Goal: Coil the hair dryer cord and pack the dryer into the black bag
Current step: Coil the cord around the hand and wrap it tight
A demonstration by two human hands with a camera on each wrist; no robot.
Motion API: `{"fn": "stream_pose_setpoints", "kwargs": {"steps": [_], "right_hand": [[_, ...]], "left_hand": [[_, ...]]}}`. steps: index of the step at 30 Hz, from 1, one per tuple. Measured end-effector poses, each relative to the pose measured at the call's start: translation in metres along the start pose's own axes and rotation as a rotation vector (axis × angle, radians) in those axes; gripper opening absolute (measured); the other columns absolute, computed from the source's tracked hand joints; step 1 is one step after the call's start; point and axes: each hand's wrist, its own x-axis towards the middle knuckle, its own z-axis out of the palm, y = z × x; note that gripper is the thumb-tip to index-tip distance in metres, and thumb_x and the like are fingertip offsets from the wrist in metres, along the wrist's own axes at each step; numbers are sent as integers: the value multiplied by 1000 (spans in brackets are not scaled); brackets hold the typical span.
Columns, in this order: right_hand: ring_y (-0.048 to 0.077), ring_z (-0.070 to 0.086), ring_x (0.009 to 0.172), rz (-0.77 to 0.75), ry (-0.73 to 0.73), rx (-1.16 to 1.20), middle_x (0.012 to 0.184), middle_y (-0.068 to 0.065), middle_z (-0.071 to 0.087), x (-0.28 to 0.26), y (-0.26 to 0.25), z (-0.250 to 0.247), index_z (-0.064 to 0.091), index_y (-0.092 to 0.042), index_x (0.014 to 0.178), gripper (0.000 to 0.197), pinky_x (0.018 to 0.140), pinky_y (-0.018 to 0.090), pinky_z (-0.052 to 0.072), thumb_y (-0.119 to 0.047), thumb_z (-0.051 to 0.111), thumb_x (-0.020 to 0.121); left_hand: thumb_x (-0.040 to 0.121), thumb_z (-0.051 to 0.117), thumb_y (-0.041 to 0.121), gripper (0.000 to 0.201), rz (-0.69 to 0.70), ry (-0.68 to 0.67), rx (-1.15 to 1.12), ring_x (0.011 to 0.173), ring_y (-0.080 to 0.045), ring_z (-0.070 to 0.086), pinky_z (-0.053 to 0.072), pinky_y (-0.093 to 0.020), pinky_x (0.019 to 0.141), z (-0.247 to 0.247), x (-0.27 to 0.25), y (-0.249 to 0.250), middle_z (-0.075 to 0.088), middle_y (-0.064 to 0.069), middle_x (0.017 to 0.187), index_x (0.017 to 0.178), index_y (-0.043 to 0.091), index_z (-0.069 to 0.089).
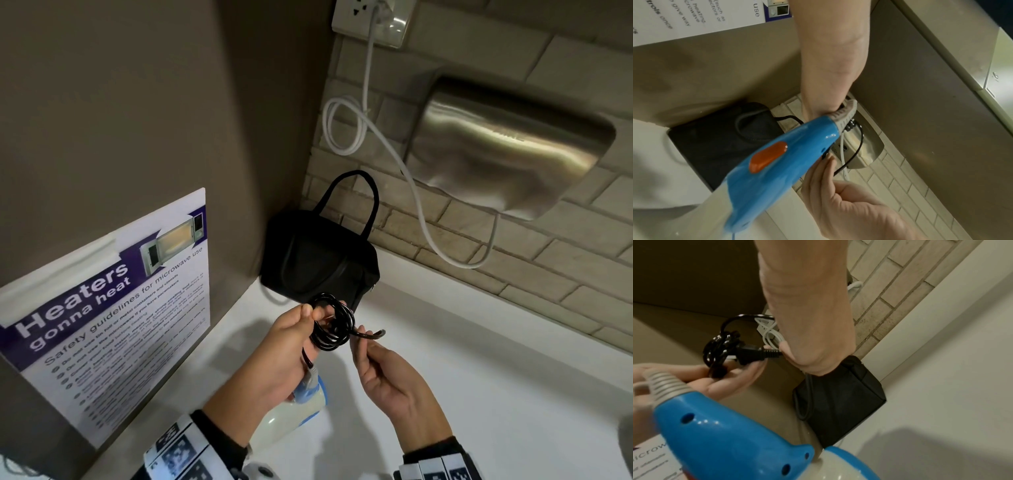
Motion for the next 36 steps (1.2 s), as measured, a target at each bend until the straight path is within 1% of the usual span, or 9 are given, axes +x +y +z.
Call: {"fn": "stream_pose_setpoints", "kwargs": {"steps": [4,10,16,19,21,25,31,34,36], "right_hand": [[24,64,80,26,2,46,81,22,65,2,4,1,57,7,101,22,49,29,59,8,36,93],[22,70,61,-43,-47,-61,79,19,68,-9,16,8,60,6,94,24,50,26,58,9,36,93],[19,71,63,-74,-83,-127,79,19,71,-17,20,13,63,8,92,26,53,23,58,12,37,92],[18,68,57,22,-74,-114,80,20,69,-18,26,15,62,7,95,21,47,20,56,12,44,87],[13,63,48,29,-19,-196,70,16,67,-19,30,19,65,6,86,22,43,17,53,11,43,89],[8,57,43,-80,29,-423,59,4,65,-22,35,22,68,-2,78,22,40,16,47,2,49,89],[22,59,85,-87,-253,-523,101,13,62,-43,30,25,63,-6,102,26,80,32,44,-14,47,84],[10,65,72,-202,-281,-689,92,7,68,-51,33,28,66,-3,101,21,70,25,47,-14,51,91],[2,60,61,-311,-243,-834,84,4,66,-50,36,26,63,-4,106,18,59,16,47,-8,55,91]], "left_hand": [[104,26,20,38,-5,-26,-45,121,-18,58,35,-31,103,0,-1,-2,62,-12,130,115,-7,50],[104,25,20,36,16,9,-58,120,-22,59,50,-21,94,3,0,-4,61,-13,131,105,-2,53],[104,25,22,38,26,35,-4,120,-26,59,21,-49,110,1,0,-4,63,-11,128,115,-1,54],[104,28,21,31,26,91,-15,120,-29,58,56,-17,75,8,0,-9,59,-17,131,99,5,54],[104,29,29,31,25,147,145,102,-20,65,47,-11,51,9,0,-16,66,-14,118,100,13,56],[103,28,35,30,57,166,385,46,2,51,36,-11,38,10,-2,-18,59,0,77,96,22,55],[101,30,42,37,93,240,432,51,-18,53,35,-30,47,7,0,-13,62,3,69,76,37,56],[101,32,39,33,98,247,427,73,-22,65,46,-38,62,11,-2,-14,72,-3,87,89,33,62],[102,32,36,31,73,217,398,67,-22,62,47,-28,51,15,-5,-14,70,-15,98,97,30,63]]}}
